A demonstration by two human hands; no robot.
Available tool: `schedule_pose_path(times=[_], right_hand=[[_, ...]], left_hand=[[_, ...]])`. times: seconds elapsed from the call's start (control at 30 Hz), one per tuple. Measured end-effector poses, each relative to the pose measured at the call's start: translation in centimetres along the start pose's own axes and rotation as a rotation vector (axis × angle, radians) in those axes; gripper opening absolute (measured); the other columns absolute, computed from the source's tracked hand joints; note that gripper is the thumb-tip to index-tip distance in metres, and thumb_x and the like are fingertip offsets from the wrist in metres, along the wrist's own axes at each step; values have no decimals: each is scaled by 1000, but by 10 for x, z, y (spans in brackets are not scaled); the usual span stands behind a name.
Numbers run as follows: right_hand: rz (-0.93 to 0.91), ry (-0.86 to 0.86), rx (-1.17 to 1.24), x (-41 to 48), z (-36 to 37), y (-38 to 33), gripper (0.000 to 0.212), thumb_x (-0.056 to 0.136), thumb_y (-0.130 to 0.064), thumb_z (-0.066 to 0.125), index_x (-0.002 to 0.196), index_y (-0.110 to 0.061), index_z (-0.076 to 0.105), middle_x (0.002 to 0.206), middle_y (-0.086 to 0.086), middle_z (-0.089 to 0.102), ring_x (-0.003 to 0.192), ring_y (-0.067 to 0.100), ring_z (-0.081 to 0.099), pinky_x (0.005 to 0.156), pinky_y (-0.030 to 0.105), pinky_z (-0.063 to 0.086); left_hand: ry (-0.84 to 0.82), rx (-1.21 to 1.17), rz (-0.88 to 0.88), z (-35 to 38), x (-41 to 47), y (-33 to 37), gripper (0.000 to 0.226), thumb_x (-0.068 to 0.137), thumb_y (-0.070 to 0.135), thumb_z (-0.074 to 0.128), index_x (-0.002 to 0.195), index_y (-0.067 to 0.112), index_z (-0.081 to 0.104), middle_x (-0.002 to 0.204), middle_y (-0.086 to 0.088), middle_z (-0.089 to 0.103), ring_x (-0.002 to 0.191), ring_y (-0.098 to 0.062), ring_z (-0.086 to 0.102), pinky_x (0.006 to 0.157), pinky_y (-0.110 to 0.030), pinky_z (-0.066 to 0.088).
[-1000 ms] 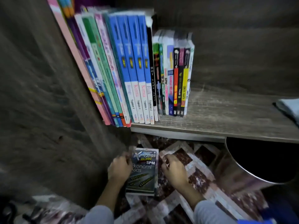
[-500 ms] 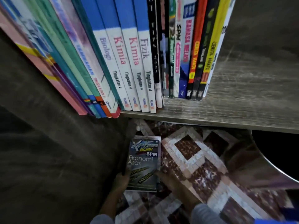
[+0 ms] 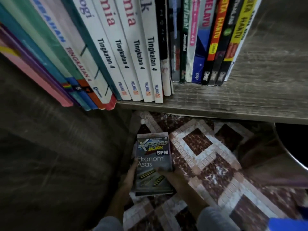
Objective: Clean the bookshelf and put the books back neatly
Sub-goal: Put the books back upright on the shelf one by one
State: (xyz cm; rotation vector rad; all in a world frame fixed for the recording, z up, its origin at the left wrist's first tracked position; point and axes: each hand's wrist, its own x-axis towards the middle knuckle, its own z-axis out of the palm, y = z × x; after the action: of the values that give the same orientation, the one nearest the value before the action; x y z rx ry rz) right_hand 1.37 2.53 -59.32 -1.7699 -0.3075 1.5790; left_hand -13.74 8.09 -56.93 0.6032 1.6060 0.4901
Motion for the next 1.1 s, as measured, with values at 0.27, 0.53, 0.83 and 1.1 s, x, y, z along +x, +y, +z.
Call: schedule_pose_path(times=[0.27,0.53,0.83,1.1], right_hand=[[33,-65,47,-20,-19,9,61,58,-31,89,110,-11,65,98,5,73,86,22,70,75,33,57],[52,-146,90,-66,-36,-25,56,64,-42,83,109,-12,69,104,14,71,94,31,69,89,41,54],[-115,-59,-1,-132,-71,-67,91,54,-59,83,126,-12,55,118,4,64,100,20,65,87,36,53],[-226,-13,140,-233,-82,-91,43,67,-25,82,102,-3,69,86,13,74,68,22,71,63,29,58]], left_hand=[[-272,75,-110,10,-24,-16,43,75,43,71,106,13,66,91,-10,72,87,-28,67,77,-35,56],[-313,158,-68,21,-71,15,45,83,49,62,115,16,62,108,-11,67,97,-27,63,85,-38,52],[-429,216,109,34,-160,63,49,73,51,70,108,16,67,105,-12,70,95,-29,65,93,-45,49],[-533,414,180,23,-246,90,34,90,40,55,109,15,68,101,-10,72,83,-22,68,85,-33,52]])
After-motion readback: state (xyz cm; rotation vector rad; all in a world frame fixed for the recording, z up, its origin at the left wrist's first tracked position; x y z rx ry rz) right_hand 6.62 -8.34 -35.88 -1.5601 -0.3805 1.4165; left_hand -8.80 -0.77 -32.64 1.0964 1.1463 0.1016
